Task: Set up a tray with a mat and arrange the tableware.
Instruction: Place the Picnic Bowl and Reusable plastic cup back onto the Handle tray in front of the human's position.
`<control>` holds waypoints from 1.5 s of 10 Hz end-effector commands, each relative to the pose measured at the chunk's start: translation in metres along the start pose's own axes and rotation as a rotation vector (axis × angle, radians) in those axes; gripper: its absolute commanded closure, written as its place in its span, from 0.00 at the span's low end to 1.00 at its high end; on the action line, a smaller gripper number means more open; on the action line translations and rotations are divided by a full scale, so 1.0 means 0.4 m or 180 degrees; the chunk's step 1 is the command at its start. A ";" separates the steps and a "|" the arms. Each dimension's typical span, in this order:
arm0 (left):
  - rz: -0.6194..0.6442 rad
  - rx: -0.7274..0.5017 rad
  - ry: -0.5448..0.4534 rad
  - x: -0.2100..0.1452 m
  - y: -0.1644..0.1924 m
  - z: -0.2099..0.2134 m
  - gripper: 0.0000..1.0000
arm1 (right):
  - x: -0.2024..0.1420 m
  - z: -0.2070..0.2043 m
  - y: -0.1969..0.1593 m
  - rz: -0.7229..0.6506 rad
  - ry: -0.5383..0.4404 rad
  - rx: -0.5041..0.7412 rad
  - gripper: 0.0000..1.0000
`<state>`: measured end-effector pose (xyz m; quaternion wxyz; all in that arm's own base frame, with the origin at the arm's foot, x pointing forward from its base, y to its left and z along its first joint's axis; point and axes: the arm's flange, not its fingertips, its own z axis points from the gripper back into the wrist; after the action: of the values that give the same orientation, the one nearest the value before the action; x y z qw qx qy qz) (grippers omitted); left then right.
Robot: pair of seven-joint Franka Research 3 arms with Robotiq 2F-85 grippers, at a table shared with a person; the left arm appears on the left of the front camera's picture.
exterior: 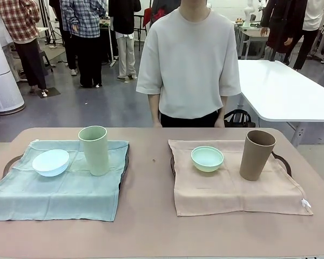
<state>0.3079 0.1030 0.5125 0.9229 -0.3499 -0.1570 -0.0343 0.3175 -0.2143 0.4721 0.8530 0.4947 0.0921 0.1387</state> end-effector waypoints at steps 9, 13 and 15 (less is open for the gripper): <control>0.0577 -0.0793 -0.0369 -0.017 0.055 0.072 0.00 | -0.116 0.023 -0.130 0.0009 -0.0619 0.0899 0.00; 0.0898 -0.1506 -0.0055 0.003 0.192 0.225 0.00 | -0.158 0.027 -0.176 -0.0310 -0.1198 0.1132 0.00; 0.1057 -0.1671 0.0055 0.019 0.270 0.245 0.00 | -0.156 0.019 -0.181 -0.0340 -0.1191 0.1185 0.00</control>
<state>0.2925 0.2317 0.5173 0.8029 -0.5850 -0.0854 0.0767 0.2670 -0.2834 0.4127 0.7656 0.6431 -0.0165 -0.0079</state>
